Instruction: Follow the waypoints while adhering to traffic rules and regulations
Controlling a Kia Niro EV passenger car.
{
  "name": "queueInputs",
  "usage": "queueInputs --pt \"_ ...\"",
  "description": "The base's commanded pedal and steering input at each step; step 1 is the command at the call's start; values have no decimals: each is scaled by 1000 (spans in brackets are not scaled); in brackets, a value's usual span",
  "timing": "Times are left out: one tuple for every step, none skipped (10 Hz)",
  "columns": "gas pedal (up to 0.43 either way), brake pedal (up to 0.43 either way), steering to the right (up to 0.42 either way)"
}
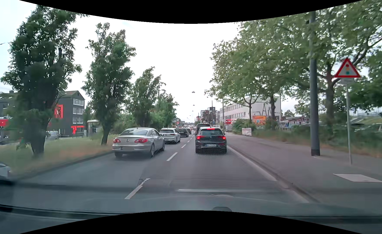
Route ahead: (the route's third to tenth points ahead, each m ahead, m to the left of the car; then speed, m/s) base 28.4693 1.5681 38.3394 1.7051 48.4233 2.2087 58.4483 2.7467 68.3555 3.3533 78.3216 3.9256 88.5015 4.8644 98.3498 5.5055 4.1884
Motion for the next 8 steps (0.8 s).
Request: queueInputs --pt "0 0 -7" --pt "0 0 -8" --pt "8 0 -8" --pt "8 0 -7" --pt "8 0 -8" --pt "8 0 -7" --pt "8 0 -8" --pt "8 0 -8"
